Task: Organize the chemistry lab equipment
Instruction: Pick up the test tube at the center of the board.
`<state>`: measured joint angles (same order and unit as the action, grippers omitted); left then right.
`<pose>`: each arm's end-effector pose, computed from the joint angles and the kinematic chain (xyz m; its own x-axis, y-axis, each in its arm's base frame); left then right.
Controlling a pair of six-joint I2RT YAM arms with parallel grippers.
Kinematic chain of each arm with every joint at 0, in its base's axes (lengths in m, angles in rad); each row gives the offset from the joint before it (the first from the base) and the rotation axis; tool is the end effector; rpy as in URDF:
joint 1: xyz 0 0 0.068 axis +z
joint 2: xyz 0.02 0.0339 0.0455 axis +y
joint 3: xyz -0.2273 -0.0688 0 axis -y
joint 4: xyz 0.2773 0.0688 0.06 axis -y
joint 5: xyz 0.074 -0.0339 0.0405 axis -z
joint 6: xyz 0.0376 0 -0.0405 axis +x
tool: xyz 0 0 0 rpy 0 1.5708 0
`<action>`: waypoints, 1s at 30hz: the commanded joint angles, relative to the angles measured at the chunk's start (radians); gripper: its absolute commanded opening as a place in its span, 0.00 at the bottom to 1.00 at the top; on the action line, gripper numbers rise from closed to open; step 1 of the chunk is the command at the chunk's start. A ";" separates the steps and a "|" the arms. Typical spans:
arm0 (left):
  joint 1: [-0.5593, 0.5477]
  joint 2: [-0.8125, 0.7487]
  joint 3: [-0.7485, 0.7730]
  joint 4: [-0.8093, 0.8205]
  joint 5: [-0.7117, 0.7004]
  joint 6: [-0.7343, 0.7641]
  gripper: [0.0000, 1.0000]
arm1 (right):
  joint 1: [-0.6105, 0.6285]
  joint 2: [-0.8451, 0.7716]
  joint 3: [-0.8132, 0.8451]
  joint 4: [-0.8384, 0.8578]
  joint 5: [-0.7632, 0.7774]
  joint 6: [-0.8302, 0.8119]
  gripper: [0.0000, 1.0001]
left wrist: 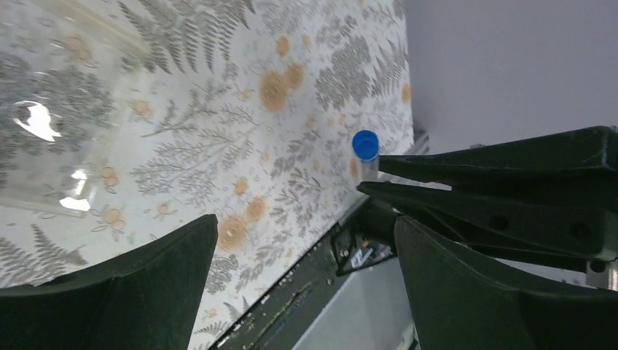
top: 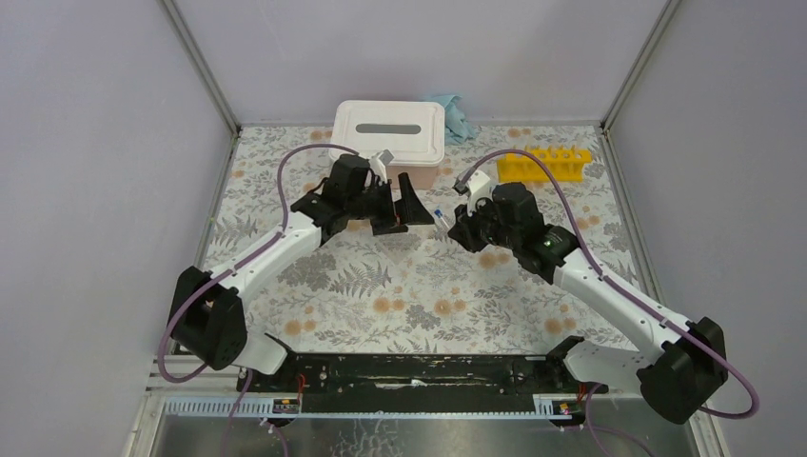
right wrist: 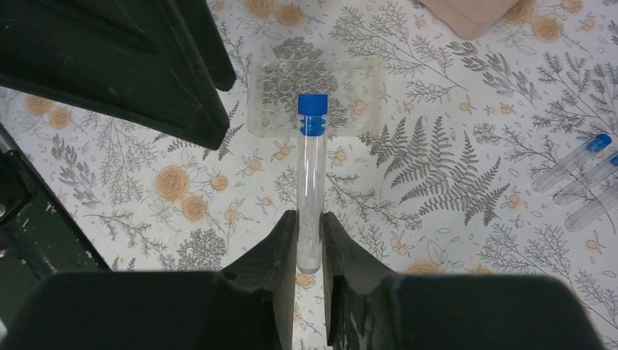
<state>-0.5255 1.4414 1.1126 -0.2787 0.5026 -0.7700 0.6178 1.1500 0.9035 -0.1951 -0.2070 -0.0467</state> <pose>0.3026 -0.1964 0.2451 -0.8987 -0.1840 -0.3980 0.2175 0.6011 -0.7690 0.2489 0.1864 0.2641 -0.3145 -0.2795 -0.9072 -0.7338 0.6778 0.0455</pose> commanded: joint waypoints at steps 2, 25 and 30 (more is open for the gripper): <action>0.016 0.030 -0.006 0.116 0.205 -0.046 0.99 | 0.033 -0.038 -0.005 -0.021 -0.051 0.001 0.10; 0.028 0.196 -0.023 0.270 0.532 -0.073 0.70 | 0.105 -0.075 -0.034 -0.064 -0.065 -0.002 0.09; 0.029 0.207 -0.023 0.270 0.551 -0.065 0.63 | 0.109 -0.059 -0.035 -0.066 -0.074 -0.004 0.09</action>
<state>-0.5030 1.6367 1.0966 -0.0608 0.9993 -0.8459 0.7143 1.0847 0.8650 -0.2615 -0.2565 -0.0467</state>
